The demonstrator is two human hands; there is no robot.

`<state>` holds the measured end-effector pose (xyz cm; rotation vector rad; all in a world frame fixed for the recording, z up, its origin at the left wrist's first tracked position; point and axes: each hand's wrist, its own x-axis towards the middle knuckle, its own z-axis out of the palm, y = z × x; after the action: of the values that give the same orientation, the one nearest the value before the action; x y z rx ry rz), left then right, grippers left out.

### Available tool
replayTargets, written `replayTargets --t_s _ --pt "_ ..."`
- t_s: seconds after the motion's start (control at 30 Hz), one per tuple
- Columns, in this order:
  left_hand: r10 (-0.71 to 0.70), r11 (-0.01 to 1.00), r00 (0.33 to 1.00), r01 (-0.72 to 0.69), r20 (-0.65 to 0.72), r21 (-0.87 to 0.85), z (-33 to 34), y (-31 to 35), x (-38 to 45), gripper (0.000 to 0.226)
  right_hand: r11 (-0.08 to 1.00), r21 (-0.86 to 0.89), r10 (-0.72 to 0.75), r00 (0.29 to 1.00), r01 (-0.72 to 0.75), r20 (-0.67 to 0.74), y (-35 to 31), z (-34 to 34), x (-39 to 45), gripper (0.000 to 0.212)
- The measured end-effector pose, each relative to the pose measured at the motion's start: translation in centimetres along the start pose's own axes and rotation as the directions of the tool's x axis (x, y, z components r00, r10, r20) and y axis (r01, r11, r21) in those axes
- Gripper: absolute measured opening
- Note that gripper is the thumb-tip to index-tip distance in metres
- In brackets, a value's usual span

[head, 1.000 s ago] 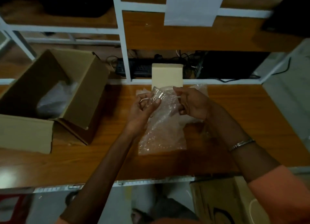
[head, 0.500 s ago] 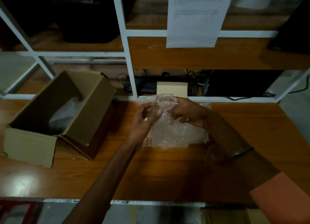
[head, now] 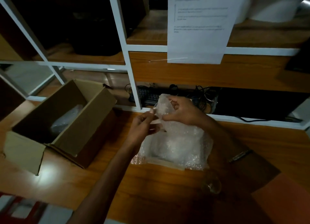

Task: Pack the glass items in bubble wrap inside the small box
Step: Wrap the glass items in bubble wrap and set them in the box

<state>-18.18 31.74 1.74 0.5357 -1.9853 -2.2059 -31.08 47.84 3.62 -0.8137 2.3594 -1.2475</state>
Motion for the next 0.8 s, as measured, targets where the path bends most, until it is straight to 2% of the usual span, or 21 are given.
replayTargets --t_s 0.07,0.1,0.13,0.17,0.2,0.27,0.3,0.33,0.43,0.5,0.6,0.67,0.73,0.8 --pt "0.197 0.973 0.960 -0.167 -0.198 0.157 0.2 0.5 0.2 0.038 0.912 -0.404 -0.092 0.995 0.068 -0.038 -0.2 -0.9 -0.1 0.084" --pt "0.349 0.922 0.901 -0.282 -0.257 0.265 0.2 1.0 0.3 0.045 0.838 -0.536 -0.135 0.991 0.099 -0.027 -0.4 -1.4 -0.2 0.084" --pt "0.502 0.838 0.834 -0.403 -0.229 0.368 0.2 1.6 0.3 0.052 0.796 -0.591 -0.154 0.988 0.128 0.007 -0.5 -1.7 -0.3 0.083" --pt "0.617 0.727 0.779 -0.509 -0.113 0.460 0.3 2.1 0.6 0.057 0.794 -0.588 -0.156 0.986 0.156 0.051 -0.6 -1.9 -0.5 0.081" --pt "0.675 0.597 0.736 -0.591 0.060 0.542 0.4 2.4 1.0 0.061 0.811 -0.552 -0.168 0.981 0.193 0.097 -0.6 -2.0 -0.5 0.078" --pt "0.630 0.327 0.668 -0.691 0.397 0.644 0.7 2.5 2.1 0.070 0.819 -0.511 -0.198 0.964 0.261 0.175 -0.7 -2.2 -0.8 0.073" --pt "0.567 0.246 0.656 -0.712 0.498 0.658 0.9 2.2 2.6 0.074 0.813 -0.512 -0.201 0.958 0.279 0.204 -0.9 -2.3 -1.2 0.072" --pt "0.509 0.226 0.665 -0.716 0.547 0.660 1.0 1.8 3.0 0.076 0.805 -0.514 -0.205 0.952 0.295 0.225 -1.0 -2.5 -1.6 0.072" --pt "0.465 0.297 0.690 -0.712 0.555 0.636 0.5 1.5 4.0 0.074 0.840 -0.471 -0.187 0.958 0.270 0.216 -0.8 -3.5 -2.4 0.072" --pt "0.458 0.291 0.697 -0.704 0.551 0.648 0.1 1.6 4.4 0.075 0.901 -0.384 -0.142 0.973 0.203 0.182 -0.5 -4.4 -2.7 0.075" --pt "0.387 0.323 0.755 -0.648 0.529 0.689 -0.3 1.3 5.0 0.079 0.953 -0.277 -0.081 0.985 0.121 0.152 -0.5 -5.3 -2.7 0.074" --pt "0.395 0.392 0.797 -0.597 0.458 0.700 -0.8 0.6 5.7 0.057 0.976 -0.201 -0.069 0.994 0.085 0.084 -0.8 -5.7 -2.5 0.072" --pt "0.453 0.512 0.834 -0.532 0.314 0.674 -1.8 0.4 6.4 0.031 0.994 -0.109 -0.036 0.999 0.034 -0.016 -1.1 -6.1 -2.2 0.069" --pt "0.474 0.602 0.868 -0.445 0.151 0.663 -2.7 0.5 7.0 0.029 1.000 0.015 0.023 0.995 -0.021 -0.096 -1.7 -5.9 -2.1 0.062"
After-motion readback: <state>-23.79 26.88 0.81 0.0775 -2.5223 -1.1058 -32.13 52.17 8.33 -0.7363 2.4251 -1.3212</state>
